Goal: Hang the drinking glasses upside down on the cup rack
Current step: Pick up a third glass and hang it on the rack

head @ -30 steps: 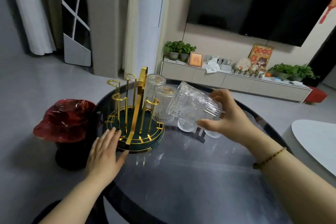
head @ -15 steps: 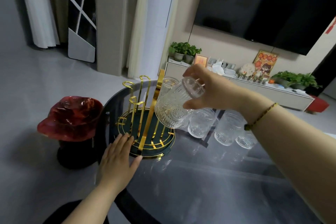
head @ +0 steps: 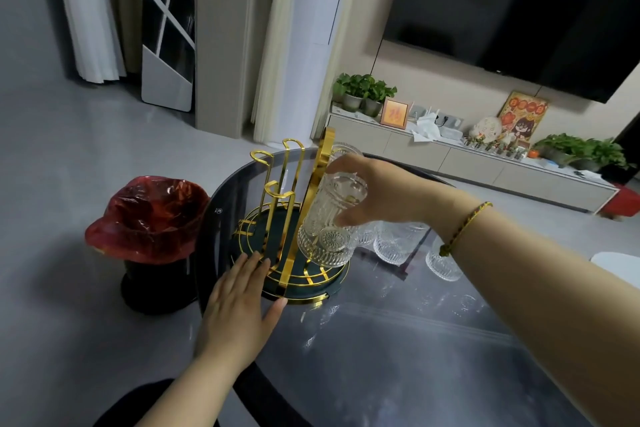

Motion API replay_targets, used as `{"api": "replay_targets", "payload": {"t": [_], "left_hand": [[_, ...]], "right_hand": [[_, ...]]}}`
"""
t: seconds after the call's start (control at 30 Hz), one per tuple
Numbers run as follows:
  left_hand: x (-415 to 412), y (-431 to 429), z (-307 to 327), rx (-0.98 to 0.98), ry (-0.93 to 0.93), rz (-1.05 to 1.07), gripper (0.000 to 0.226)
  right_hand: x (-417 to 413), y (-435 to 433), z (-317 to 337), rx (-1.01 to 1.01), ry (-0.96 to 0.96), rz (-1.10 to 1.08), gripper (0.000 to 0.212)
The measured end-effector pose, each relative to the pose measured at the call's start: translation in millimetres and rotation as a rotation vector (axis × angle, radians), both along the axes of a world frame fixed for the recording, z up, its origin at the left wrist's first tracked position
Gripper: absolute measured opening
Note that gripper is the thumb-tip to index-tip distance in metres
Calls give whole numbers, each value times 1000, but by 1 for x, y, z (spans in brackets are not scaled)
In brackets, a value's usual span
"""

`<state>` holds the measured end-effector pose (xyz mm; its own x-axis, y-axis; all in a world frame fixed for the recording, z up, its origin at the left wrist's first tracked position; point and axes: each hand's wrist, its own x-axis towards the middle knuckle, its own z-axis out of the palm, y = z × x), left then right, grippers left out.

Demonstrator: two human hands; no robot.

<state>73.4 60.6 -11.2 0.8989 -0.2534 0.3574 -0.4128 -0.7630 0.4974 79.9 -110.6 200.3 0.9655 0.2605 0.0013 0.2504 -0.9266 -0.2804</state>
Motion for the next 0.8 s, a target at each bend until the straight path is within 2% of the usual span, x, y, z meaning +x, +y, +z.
{"api": "replay_targets", "payload": {"t": [0.1, 0.27, 0.4, 0.67, 0.8], "left_hand": [[-1, 0, 3, -25, -21, -3, 94], [-3, -1, 3, -35, -10, -6, 102], [-2, -1, 2, -42, 8, -3, 66], [1, -1, -3, -40, 1, -6, 65], [0, -1, -1, -35, -4, -4, 64]], "right_hand": [[-1, 1, -6, 0, 5, 2, 67], [-1, 4, -10, 1, -18, 7, 65], [0, 3, -15, 1, -6, 12, 64], [-4, 2, -14, -7, -20, 13, 58], [-6, 1, -16, -47, -65, -13, 65]]}}
